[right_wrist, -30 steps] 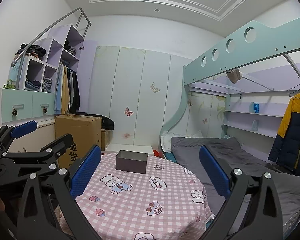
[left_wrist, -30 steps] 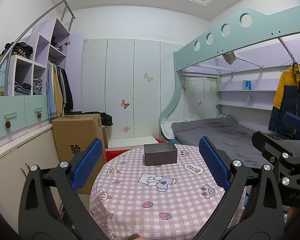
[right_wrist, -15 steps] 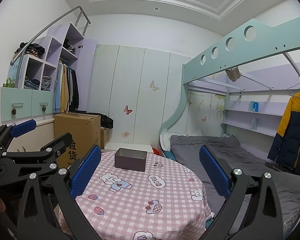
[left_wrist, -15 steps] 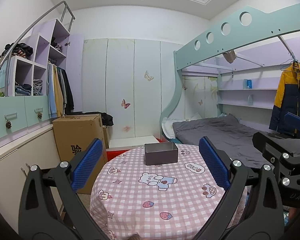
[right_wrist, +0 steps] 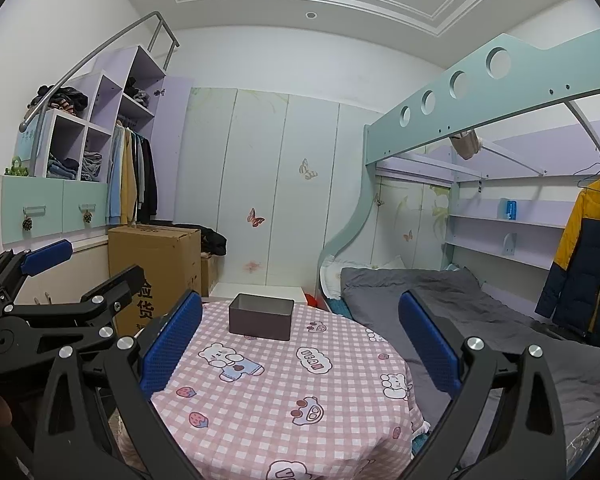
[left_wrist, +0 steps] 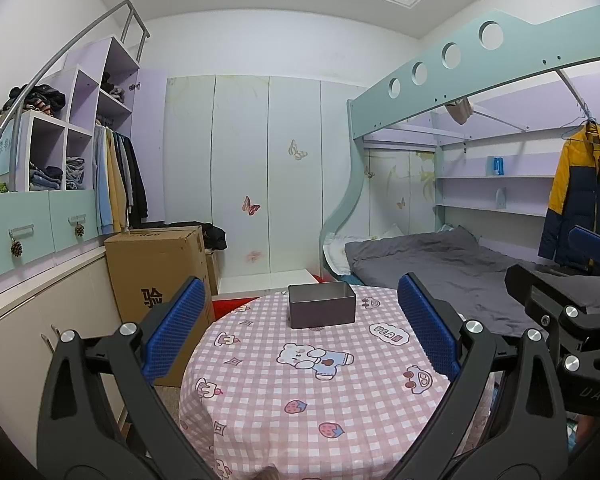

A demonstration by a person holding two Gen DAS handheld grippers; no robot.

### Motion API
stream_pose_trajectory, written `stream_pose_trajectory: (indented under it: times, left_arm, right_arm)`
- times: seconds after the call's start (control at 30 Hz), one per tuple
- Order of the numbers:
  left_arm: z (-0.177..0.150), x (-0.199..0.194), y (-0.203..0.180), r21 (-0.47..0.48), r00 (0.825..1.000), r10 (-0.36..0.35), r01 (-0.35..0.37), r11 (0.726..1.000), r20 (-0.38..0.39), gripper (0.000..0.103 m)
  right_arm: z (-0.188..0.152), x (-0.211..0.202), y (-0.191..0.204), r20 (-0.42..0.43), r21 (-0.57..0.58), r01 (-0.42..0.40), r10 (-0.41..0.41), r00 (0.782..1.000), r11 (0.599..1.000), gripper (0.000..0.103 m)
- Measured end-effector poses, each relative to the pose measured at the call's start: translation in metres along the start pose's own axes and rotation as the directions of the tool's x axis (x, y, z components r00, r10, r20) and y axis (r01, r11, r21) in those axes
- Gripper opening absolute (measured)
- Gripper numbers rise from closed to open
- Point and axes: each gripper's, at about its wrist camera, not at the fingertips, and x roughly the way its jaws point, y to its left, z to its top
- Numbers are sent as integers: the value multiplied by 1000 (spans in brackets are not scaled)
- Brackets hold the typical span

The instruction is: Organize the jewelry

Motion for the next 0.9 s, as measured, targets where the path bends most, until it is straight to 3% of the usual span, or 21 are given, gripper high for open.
stream_pose_trajectory:
  times: [0.9]
  left_arm:
    - [-1, 0, 0, 2, 1000, 2, -2, 1000, 1, 95]
  right_arm:
    - [0, 2, -2, -4, 2, 0, 0, 1000, 1000, 95]
